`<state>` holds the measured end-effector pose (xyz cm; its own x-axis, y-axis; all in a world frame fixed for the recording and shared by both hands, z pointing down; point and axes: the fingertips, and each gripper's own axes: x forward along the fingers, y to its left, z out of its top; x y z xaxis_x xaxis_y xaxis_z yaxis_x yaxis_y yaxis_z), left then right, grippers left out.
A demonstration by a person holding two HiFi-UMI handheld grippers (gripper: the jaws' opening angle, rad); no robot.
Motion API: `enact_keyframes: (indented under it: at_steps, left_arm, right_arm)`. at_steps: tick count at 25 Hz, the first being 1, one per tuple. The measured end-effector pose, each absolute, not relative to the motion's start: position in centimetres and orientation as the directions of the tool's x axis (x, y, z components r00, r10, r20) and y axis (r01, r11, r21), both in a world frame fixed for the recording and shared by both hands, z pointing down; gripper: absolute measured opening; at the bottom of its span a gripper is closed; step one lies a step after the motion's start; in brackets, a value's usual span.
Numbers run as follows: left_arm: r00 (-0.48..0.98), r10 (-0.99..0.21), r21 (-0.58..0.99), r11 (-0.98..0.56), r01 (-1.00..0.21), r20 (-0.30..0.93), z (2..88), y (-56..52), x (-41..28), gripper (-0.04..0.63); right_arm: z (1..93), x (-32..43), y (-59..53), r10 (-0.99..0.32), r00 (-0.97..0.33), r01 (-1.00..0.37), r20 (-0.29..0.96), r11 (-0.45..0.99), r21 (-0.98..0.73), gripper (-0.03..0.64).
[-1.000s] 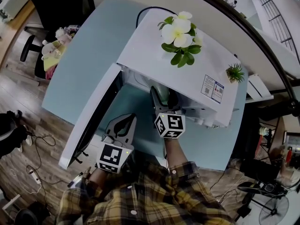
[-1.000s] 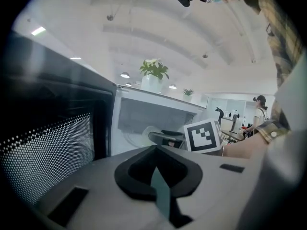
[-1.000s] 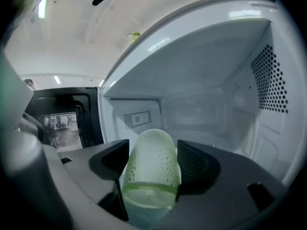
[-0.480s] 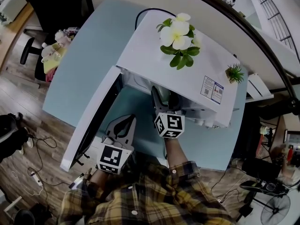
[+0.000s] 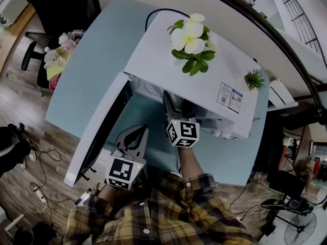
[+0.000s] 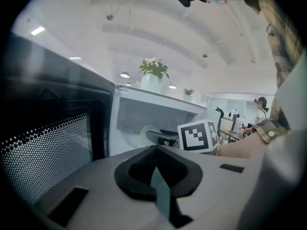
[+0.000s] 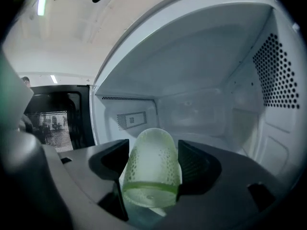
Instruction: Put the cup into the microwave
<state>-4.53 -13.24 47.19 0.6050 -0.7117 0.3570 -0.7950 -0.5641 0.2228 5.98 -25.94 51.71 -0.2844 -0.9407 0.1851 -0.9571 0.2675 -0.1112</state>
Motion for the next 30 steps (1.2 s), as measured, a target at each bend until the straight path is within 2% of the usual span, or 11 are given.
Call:
enact_keyframes:
  at_steps: [30]
  left_arm:
    - [0.596,-0.729,0.209,-0.559,-0.802,0.337,46.2,-13.3,-4.9,-0.009]
  right_arm:
    - [50.2,6.7,-24.1,-0.937,-0.303,-0.952,0.177,0.287,-0.106,0.339]
